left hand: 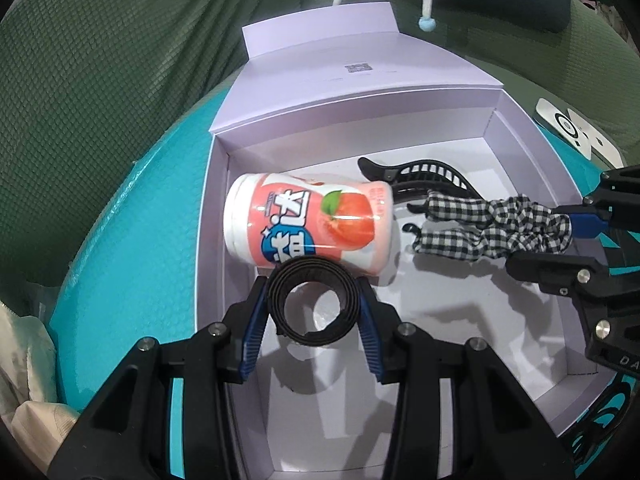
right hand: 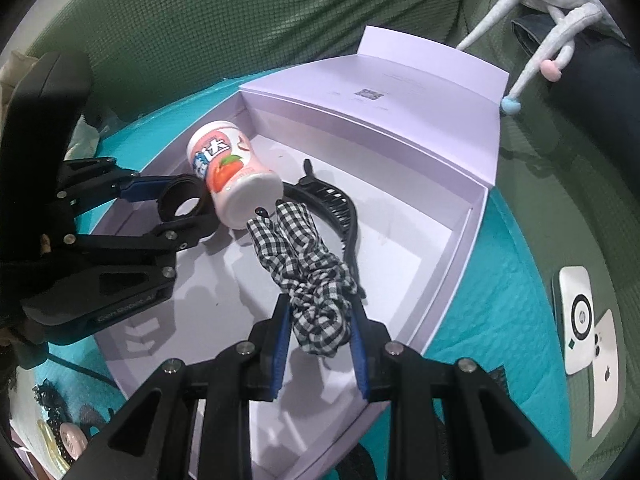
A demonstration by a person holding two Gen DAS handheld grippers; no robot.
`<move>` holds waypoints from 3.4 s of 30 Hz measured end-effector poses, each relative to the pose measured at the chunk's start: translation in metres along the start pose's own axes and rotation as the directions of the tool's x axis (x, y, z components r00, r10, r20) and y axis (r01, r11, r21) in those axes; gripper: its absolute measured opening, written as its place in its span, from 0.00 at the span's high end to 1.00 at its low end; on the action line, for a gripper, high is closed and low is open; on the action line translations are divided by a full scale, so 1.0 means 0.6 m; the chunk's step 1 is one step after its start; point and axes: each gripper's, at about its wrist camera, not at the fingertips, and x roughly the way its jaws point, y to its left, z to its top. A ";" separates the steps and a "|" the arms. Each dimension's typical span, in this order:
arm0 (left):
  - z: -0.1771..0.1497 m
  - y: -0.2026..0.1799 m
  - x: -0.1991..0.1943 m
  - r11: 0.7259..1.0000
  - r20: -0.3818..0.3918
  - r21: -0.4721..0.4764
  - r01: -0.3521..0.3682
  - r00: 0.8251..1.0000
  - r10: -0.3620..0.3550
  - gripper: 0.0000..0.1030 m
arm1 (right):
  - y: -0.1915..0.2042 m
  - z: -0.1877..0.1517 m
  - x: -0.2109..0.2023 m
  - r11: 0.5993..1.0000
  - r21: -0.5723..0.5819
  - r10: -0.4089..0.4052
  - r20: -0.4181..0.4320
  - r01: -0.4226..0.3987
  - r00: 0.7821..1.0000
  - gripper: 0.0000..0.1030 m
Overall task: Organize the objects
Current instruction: 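Lower the ring and scrunchie with both grippers into the white box, then open both grippers to release the ring and gingham scrunchie in the box, then withdraw both grippers from the box toward the remaining accessories on the mat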
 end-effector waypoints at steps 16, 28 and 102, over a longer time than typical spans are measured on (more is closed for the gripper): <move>0.002 -0.002 0.015 0.999 0.002 -0.049 0.009 1.000 -0.009 0.61 | 0.003 0.015 0.018 0.999 0.020 -0.030 -0.004 0.030 1.000 0.72; 0.000 -0.007 0.017 0.999 -0.011 -0.048 0.000 1.000 0.000 0.58 | 0.006 0.016 0.015 0.999 0.022 -0.049 -0.006 0.049 0.999 0.58; -0.207 -0.040 -0.350 0.998 0.150 -0.026 -0.060 0.987 0.063 0.29 | 0.151 -0.183 -0.333 0.996 -0.050 -0.069 0.167 0.078 0.984 0.31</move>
